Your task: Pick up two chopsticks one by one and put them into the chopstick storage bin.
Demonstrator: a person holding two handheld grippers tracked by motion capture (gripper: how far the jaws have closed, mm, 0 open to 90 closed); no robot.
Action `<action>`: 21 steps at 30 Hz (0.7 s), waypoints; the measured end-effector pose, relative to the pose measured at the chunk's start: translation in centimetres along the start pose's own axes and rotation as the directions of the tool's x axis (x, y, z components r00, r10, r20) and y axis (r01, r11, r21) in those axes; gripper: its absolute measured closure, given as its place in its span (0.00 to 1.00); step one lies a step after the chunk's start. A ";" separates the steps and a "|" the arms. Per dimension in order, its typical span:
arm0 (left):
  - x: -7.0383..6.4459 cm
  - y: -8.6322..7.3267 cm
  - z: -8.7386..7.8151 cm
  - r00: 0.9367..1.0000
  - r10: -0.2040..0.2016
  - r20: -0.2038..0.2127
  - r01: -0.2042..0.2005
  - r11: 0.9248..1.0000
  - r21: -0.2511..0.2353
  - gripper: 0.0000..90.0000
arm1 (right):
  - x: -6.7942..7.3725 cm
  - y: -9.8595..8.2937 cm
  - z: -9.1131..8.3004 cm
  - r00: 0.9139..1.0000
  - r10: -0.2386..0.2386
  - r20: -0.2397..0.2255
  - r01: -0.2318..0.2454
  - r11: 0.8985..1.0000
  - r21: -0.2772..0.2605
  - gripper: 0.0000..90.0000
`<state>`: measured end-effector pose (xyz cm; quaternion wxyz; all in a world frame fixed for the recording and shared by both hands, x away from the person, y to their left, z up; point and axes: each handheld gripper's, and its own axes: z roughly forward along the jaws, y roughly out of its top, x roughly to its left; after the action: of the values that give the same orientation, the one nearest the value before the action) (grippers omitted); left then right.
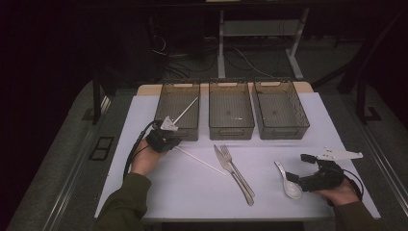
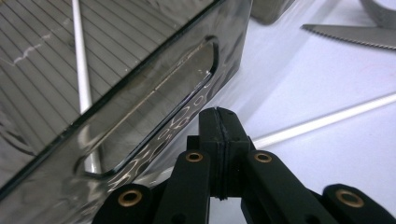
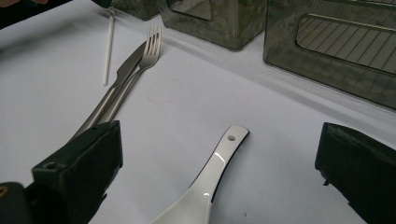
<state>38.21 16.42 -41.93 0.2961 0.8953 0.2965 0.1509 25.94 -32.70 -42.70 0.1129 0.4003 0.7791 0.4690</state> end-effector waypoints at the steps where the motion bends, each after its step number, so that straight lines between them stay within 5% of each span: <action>1: 0.0 0.0 0.1 1.000 -0.001 0.000 0.001 1.000 0.004 0.99 | 0.0 0.0 0.0 1.000 -0.001 0.000 0.001 1.000 0.001 0.01; 11: 0.5 -0.6 1.1 0.999 -0.011 -0.032 0.012 1.000 0.018 0.99 | 0.1 0.0 0.0 1.000 -0.003 -0.002 0.003 1.000 0.003 0.01; 21: 1.2 -1.4 0.9 0.998 -0.062 -0.007 0.063 0.998 0.018 0.99 | 0.1 0.0 0.0 1.000 -0.003 -0.002 0.003 1.000 0.004 0.01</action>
<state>38.92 17.61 -43.38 0.2916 0.8878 0.3267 0.1416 25.93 -32.64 -42.70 0.1121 0.3988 0.7807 0.4678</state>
